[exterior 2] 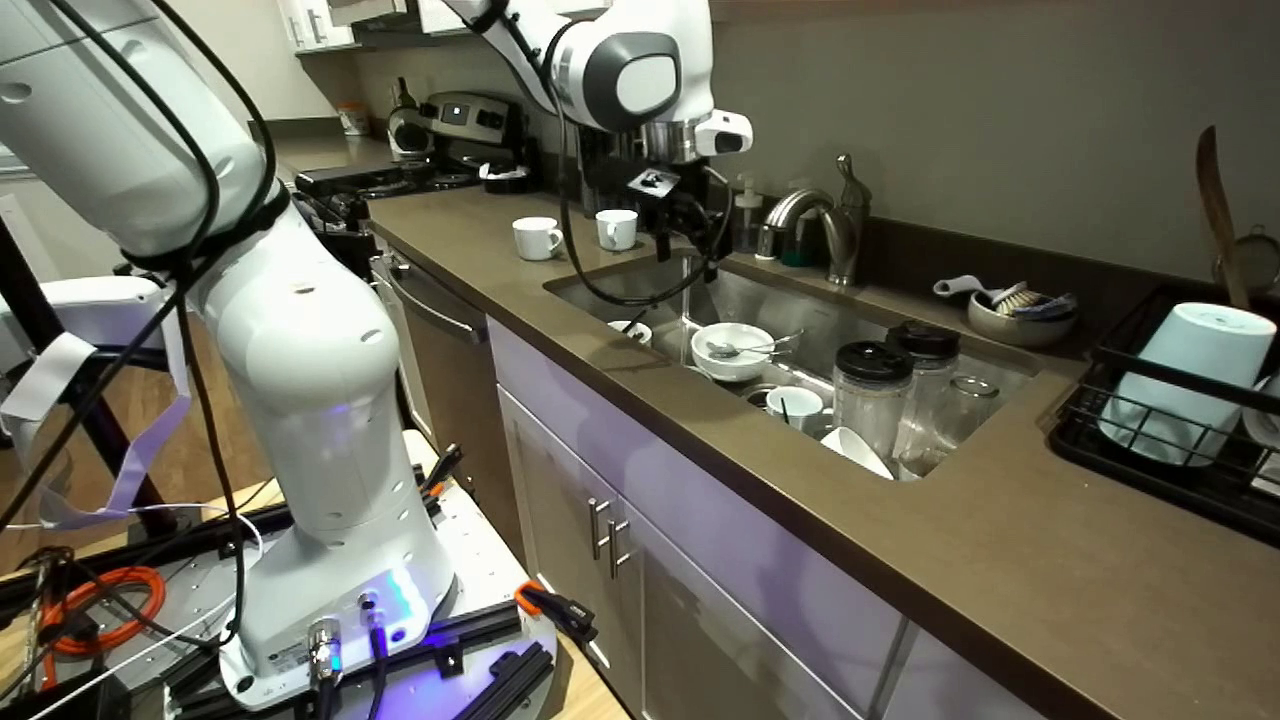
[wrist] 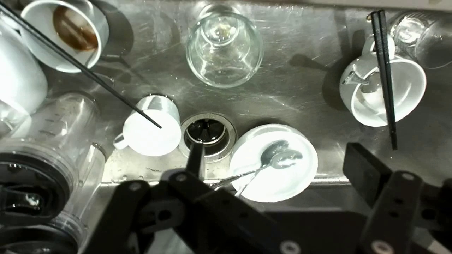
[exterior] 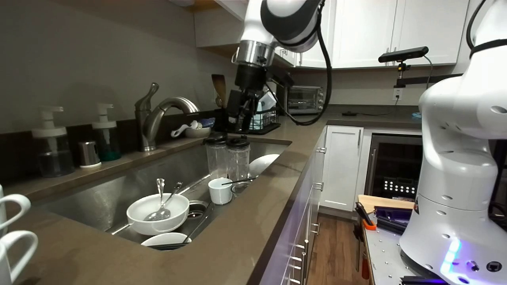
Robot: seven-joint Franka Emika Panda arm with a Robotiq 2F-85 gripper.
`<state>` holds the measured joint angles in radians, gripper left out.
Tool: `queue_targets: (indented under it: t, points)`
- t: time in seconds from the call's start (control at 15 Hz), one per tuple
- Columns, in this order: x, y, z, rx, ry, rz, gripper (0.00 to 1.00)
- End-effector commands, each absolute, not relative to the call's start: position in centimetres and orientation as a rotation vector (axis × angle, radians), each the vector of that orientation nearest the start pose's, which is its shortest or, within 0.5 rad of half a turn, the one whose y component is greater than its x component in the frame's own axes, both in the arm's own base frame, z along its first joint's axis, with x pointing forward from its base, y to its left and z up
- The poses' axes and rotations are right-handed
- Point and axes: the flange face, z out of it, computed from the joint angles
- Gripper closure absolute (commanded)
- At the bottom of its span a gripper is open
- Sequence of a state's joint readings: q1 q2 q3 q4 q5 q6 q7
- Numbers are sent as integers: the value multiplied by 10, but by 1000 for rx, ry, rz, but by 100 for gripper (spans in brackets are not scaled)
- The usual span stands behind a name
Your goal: Pour the water from the cup beside the sink into the sink
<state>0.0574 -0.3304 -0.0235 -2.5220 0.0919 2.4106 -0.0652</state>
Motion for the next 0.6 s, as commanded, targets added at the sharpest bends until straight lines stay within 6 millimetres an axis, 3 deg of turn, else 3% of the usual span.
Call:
queue_targets:
  t: [0.0, 0.2, 0.53]
  points:
    - [497, 33, 427, -3074, -295, -284, 0]
    - [527, 62, 433, -3061, -453, -235, 0]
    - [560, 112, 431, -3046, -604, -184, 0]
